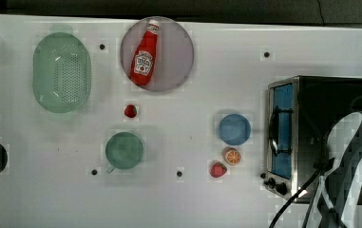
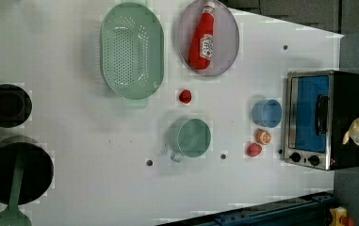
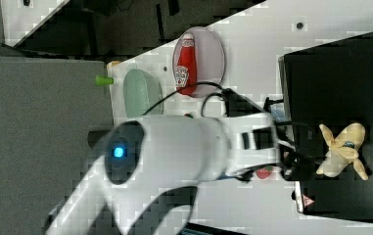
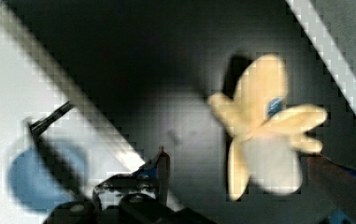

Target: Pick banana from table and place on oven.

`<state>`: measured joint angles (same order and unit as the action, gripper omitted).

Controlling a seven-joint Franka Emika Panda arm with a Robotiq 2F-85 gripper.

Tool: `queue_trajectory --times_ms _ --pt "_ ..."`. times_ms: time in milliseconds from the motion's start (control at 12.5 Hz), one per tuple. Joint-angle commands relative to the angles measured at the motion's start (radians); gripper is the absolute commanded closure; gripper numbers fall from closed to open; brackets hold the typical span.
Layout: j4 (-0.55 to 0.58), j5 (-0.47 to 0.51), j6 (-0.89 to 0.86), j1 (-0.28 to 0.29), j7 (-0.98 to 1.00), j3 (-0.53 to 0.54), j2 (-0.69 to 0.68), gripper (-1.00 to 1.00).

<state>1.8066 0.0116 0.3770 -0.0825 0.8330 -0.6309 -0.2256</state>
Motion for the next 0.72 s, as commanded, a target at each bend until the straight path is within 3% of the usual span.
queue_trajectory --times_ms 80,320,720 --pt "-0.055 0.012 -0.095 0.104 -0.117 0.082 0.155 -1.00" --pt "-0.058 0.007 -0.193 0.153 -0.362 0.218 0.260 -1.00" --pt "-0.057 -0.042 -0.428 0.163 -0.788 0.454 0.392 -1.00"
